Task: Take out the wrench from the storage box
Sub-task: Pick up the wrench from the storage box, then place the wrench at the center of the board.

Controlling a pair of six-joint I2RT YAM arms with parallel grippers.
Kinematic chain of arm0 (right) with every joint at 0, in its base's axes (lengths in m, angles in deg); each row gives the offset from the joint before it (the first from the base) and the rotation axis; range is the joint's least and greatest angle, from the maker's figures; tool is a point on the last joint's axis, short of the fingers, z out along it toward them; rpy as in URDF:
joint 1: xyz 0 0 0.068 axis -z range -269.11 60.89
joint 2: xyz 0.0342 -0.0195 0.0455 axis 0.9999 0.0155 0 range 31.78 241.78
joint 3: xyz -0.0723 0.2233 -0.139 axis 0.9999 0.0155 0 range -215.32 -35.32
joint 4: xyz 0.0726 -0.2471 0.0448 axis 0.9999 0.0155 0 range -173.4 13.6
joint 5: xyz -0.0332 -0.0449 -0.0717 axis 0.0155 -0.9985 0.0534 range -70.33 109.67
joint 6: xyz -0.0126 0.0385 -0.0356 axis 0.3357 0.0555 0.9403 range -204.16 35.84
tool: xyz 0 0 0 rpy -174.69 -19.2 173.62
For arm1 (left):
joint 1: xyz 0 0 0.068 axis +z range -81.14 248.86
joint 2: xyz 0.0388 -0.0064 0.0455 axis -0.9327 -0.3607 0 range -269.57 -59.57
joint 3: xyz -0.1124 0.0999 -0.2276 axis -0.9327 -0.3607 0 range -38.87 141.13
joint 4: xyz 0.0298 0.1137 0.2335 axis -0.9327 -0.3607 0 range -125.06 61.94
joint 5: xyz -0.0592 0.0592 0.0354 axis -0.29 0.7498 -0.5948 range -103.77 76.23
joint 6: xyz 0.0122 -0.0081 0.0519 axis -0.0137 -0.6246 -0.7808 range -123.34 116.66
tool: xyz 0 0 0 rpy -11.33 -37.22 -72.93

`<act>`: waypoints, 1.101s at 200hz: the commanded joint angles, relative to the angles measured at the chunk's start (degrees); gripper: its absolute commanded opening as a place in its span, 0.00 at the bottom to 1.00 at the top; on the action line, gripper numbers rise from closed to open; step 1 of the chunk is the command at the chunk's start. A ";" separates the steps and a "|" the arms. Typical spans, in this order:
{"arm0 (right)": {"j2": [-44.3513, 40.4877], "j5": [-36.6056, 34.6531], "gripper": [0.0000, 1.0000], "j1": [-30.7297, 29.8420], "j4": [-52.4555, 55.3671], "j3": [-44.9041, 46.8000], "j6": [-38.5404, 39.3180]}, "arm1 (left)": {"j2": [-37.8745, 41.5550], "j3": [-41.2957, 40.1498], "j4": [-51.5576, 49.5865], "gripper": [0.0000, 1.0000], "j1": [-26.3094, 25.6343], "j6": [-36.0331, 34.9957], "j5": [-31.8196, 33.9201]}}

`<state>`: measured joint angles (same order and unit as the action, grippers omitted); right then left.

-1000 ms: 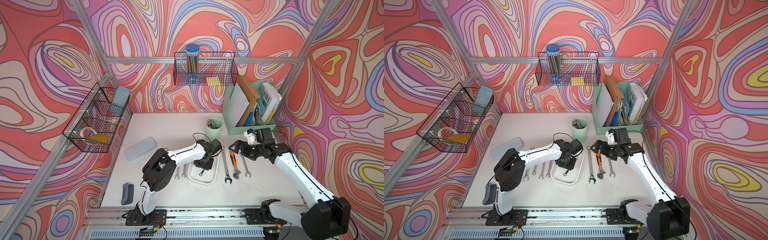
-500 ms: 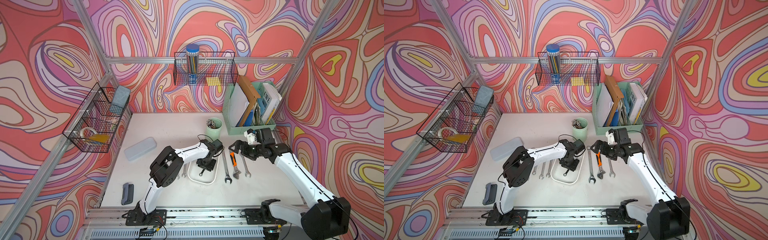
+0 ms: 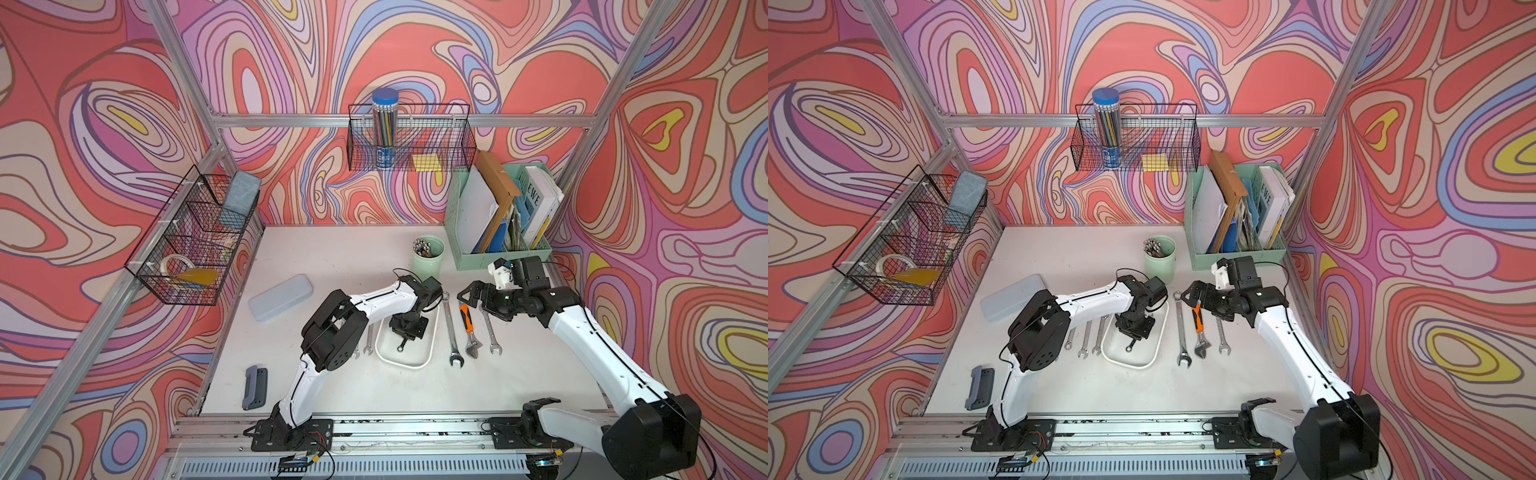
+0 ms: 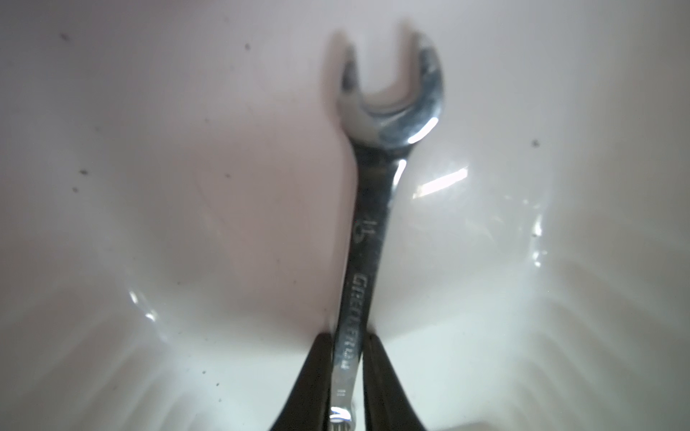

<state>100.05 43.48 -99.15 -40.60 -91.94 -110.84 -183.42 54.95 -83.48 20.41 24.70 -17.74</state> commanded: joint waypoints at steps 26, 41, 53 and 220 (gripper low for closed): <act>-1.47 -0.15 0.98 0.38 -0.83 0.85 -0.30 | -4.01 -1.80 -2.32 0.02 -0.44 -0.06 -1.30; -1.39 -0.17 0.98 0.38 -0.92 0.90 -0.41 | -3.06 -1.80 -2.31 0.00 -0.48 0.33 -0.40; -1.44 -0.17 0.98 0.38 -0.95 0.90 -0.48 | -1.71 -1.97 -1.65 0.00 -0.48 0.73 0.16; -1.17 0.53 0.98 0.37 -2.03 0.72 -1.05 | 19.30 -3.08 -9.49 0.00 6.43 1.40 7.81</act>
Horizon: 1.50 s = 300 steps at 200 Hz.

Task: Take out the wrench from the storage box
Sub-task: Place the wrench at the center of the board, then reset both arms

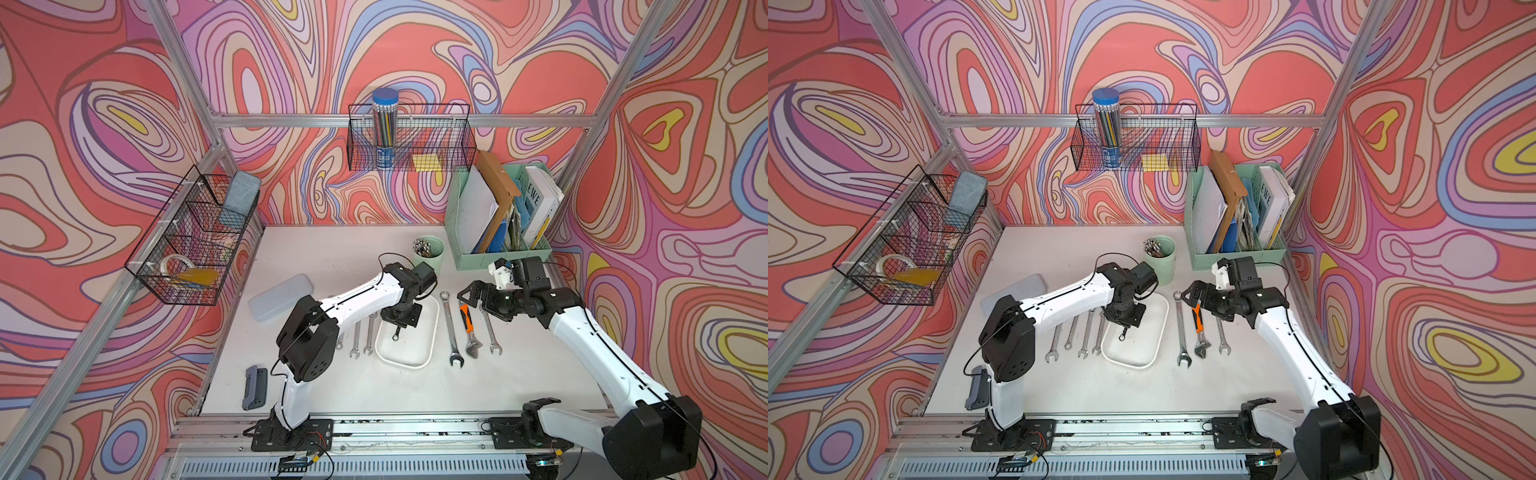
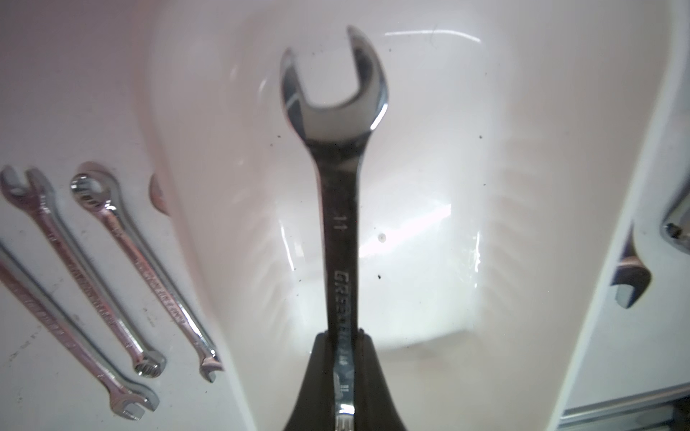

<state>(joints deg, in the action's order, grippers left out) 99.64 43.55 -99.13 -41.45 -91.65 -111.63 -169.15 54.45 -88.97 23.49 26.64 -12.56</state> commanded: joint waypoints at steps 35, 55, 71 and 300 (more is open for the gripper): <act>-0.71 0.55 0.98 0.33 -1.26 0.44 -0.31 | 10.74 -9.42 -4.05 0.00 10.40 -3.18 4.35; -0.58 0.50 0.98 0.31 -1.26 0.35 -0.22 | 13.23 -14.81 -1.84 0.00 15.40 -4.89 5.39; -0.53 0.38 0.98 0.35 -1.09 0.31 -0.13 | 14.23 -18.42 -0.04 0.00 19.39 -6.29 5.88; 0.52 -0.65 0.98 0.31 0.11 -1.72 0.36 | 4.18 -22.62 9.21 0.35 37.35 -15.50 3.77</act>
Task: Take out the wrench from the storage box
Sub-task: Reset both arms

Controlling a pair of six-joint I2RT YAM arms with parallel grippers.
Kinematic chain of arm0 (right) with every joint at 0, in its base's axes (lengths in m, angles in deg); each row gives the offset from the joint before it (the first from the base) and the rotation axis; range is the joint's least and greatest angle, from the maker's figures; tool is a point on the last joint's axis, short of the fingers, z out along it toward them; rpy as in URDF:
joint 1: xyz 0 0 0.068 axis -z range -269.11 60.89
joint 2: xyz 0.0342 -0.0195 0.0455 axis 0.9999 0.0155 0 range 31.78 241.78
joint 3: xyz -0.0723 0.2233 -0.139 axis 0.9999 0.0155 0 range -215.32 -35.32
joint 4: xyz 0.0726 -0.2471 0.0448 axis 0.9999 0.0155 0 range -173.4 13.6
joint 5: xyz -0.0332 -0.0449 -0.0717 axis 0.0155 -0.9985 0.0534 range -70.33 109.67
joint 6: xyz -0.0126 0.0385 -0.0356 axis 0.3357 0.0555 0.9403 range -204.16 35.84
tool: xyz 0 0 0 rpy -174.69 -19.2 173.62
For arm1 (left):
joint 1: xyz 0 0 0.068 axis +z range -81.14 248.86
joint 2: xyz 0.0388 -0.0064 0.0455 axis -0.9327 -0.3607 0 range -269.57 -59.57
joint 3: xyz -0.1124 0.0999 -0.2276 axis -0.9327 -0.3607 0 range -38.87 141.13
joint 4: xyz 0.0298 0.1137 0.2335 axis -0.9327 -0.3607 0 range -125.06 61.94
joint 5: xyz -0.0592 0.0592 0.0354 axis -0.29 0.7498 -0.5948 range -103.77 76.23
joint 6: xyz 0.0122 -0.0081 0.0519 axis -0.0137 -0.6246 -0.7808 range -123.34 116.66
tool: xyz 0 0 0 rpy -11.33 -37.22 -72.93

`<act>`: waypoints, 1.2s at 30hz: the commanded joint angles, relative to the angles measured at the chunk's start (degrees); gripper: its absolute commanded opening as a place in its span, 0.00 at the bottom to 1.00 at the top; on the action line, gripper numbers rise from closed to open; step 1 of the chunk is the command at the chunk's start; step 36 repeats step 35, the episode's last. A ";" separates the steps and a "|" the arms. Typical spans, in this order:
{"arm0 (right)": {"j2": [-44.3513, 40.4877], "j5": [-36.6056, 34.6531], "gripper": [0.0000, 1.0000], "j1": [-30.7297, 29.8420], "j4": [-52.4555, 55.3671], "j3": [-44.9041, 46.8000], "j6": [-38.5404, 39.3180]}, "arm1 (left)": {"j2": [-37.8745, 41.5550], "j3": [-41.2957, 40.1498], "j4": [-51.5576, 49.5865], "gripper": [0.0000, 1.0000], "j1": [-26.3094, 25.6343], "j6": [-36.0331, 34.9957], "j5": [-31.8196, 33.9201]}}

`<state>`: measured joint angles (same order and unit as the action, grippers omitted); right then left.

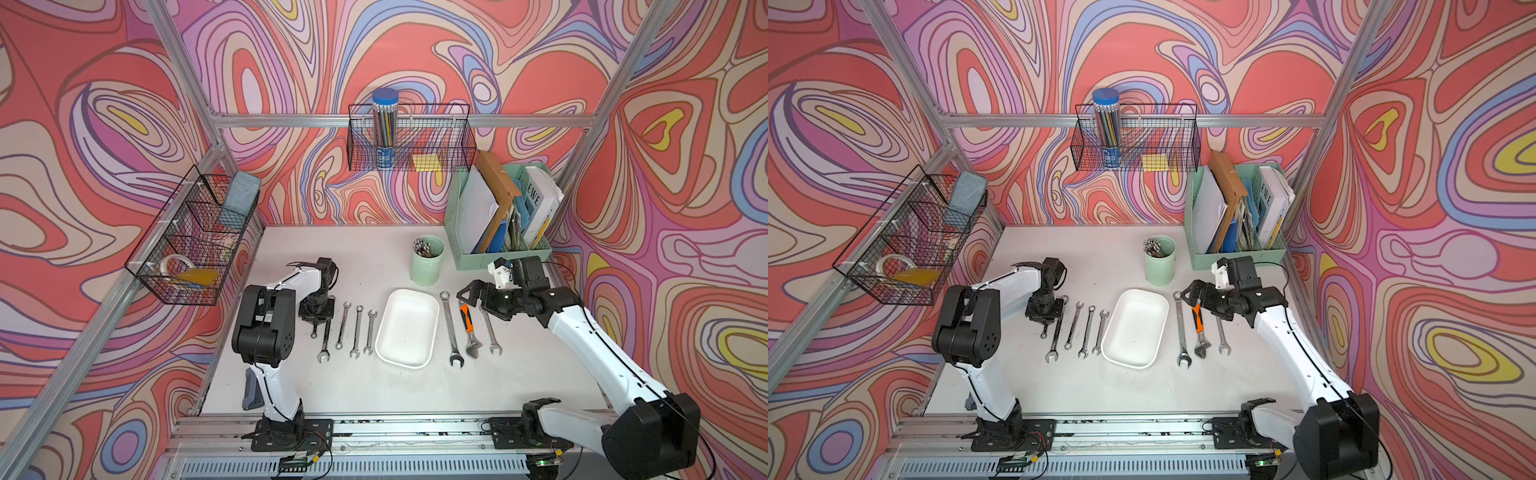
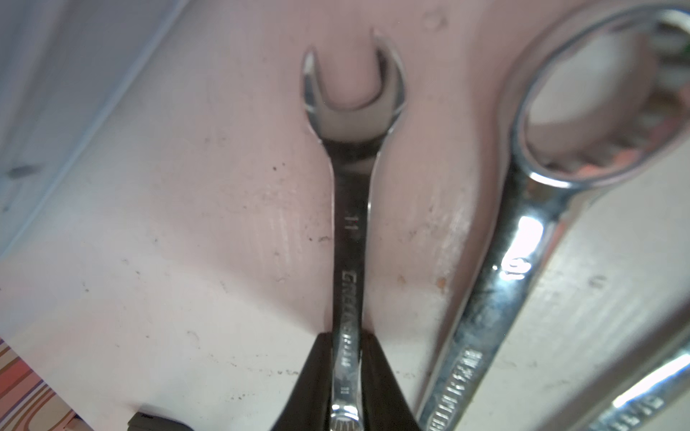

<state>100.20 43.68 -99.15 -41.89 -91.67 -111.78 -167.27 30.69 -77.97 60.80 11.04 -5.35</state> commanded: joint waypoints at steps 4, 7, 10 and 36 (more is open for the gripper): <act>0.59 -1.86 0.98 0.37 1.26 -3.36 1.84 | 7.01 2.20 -4.36 0.43 0.06 0.56 -4.29; 1.31 -4.92 0.98 0.88 1.06 -5.10 4.58 | 12.14 2.54 -4.50 0.53 0.07 0.43 -3.80; 0.82 -11.73 0.98 2.94 -2.11 -4.97 8.26 | 19.16 -1.33 3.58 0.67 0.14 -1.55 -2.36; 24.71 -35.30 0.98 8.90 -92.19 29.25 24.24 | 19.74 -35.31 79.37 0.99 6.82 -9.79 6.47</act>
